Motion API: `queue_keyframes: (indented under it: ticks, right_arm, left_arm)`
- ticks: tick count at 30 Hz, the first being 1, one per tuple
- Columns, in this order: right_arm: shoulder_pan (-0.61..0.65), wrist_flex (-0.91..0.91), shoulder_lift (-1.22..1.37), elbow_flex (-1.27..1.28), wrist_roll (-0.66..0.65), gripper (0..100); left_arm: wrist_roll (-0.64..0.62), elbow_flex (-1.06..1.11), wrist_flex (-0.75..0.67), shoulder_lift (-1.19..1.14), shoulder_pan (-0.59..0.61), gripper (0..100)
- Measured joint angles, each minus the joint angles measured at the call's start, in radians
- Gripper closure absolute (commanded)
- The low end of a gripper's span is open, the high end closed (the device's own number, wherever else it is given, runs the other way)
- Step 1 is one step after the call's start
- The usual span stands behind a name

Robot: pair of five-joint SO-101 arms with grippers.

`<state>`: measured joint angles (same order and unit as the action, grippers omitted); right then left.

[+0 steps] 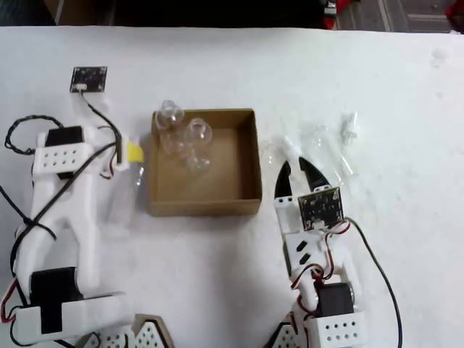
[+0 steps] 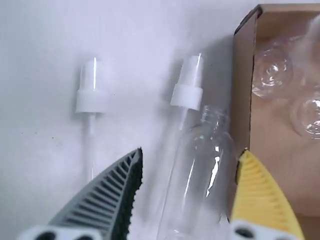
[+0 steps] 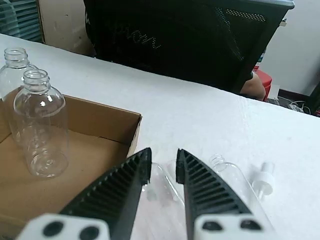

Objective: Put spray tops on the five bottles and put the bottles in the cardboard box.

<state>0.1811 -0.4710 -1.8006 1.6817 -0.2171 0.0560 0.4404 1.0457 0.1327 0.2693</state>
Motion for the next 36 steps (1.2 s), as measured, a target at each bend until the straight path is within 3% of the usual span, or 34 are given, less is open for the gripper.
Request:
queue_keyframes:
  ticks: [4, 12, 18, 32, 36]
  right_arm:
    - [0.000, 0.000, 0.000, 0.000, 0.000, 92.9]
    - [0.000, 0.000, 0.000, 0.000, 0.000, 92.9]
    - [0.000, 0.000, 0.000, 0.000, 0.000, 92.9]
    - [0.000, 0.000, 0.000, 0.000, 0.000, 92.9]
    - [0.000, 0.000, 0.000, 0.000, 0.000, 92.9]
  left_arm:
    - [0.000, 0.080, -0.086, 0.000, 0.000, 72]
    - [0.029, 0.094, -0.118, -0.006, 0.000, 72]
    - [0.046, 0.092, -0.143, -0.147, 0.000, 72]
    - [0.101, 0.060, -0.149, -0.212, 0.046, 72]
    - [0.106, -0.037, -0.098, -0.212, 0.072, 72]
